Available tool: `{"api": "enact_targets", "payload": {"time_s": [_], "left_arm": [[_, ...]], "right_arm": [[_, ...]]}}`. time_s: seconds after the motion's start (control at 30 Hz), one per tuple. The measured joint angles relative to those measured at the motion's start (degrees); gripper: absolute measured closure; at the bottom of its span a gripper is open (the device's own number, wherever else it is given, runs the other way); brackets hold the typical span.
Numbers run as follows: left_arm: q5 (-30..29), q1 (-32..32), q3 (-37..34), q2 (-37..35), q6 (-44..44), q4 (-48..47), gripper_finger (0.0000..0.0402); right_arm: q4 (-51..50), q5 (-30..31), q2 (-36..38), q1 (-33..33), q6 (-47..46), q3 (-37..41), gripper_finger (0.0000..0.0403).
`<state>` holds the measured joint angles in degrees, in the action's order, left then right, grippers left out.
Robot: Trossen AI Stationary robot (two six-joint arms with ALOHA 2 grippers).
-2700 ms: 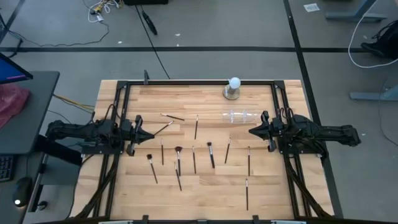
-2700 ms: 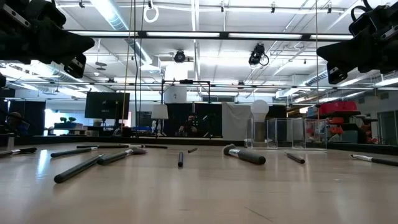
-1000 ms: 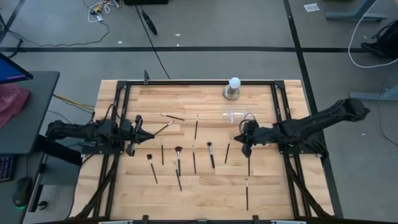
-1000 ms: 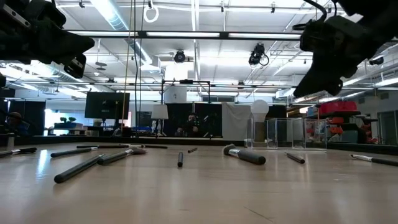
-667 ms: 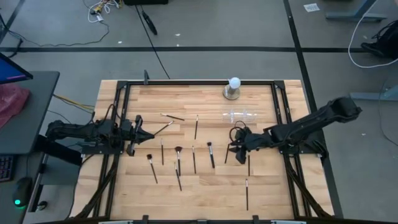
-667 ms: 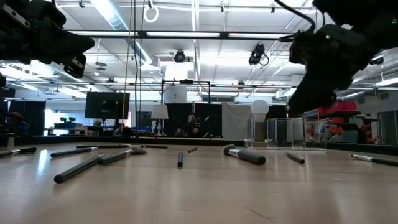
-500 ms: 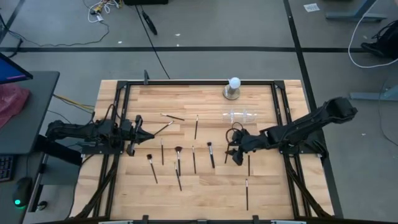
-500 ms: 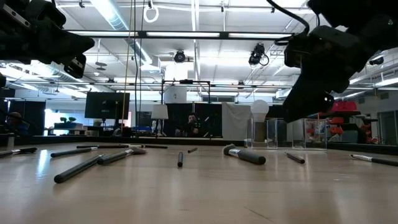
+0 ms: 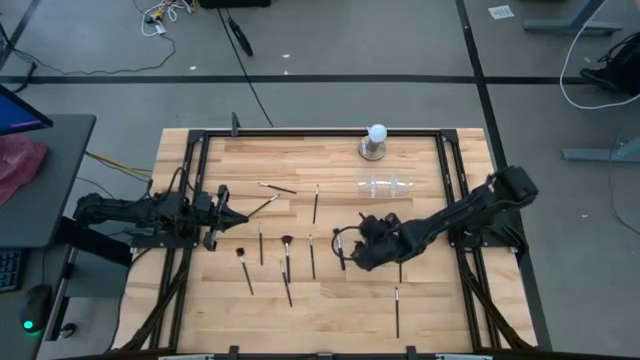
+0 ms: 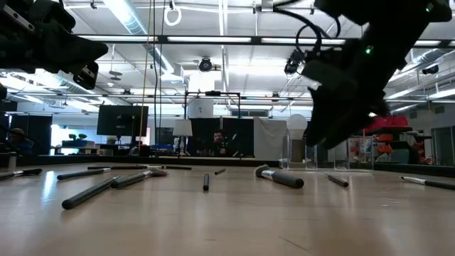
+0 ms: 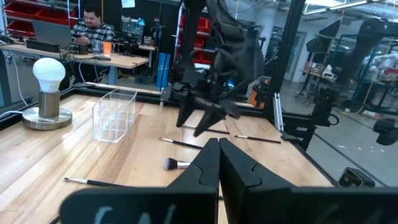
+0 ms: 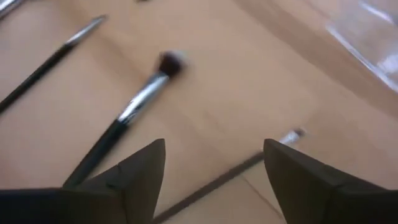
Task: Put items in baskets/containers
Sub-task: Put the eyeshadow brush into the transparent organizer
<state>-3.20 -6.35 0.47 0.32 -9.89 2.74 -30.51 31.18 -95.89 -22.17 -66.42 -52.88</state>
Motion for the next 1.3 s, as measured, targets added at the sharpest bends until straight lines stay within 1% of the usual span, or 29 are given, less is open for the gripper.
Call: {"api": "enact_targets", "payload": {"time_s": [0.1, 0.2, 0.5, 0.6, 0.73, 0.93, 1.13, 1.3], "left_arm": [[0.02, 0.00, -0.01, 0.00, 0.00, 0.00, 0.0399], [0.02, 0.00, 0.00, 0.00, -0.01, 0.00, 0.0399], [0.02, 0.00, -0.01, 0.02, -0.02, 0.00, 0.0399], [0.02, 0.00, 0.00, 0.02, 0.00, 0.00, 0.0399], [0.02, 0.00, -0.01, 0.02, -0.01, 0.00, 0.0399], [0.02, 0.00, -0.02, 0.02, 0.00, 0.00, 0.0399], [0.02, 0.00, 0.00, 0.02, 0.00, 0.00, 0.0399], [0.02, 0.00, -0.01, 0.02, 0.00, 0.00, 0.0399]], "right_arm": [[-0.90, 3.37, -2.49, -1.37, -9.91, 0.02, 0.0143], [-1.59, 6.94, -4.73, -2.15, -15.26, 0.00, 0.0150], [-1.50, 10.44, -11.25, -2.23, -22.15, 0.02, 0.0174], [-0.65, 11.23, -12.64, -2.28, -21.82, -0.04, 0.0185], [1.14, 12.45, -14.35, -3.03, -18.73, -0.09, 0.0205], [2.58, 12.80, -15.07, -5.01, -15.80, -0.06, 0.0250], [6.39, 12.66, -15.15, -6.65, -10.46, 0.02, 0.0298], [9.21, 12.37, -15.17, -6.89, -5.88, 0.04, 0.0321]]}}
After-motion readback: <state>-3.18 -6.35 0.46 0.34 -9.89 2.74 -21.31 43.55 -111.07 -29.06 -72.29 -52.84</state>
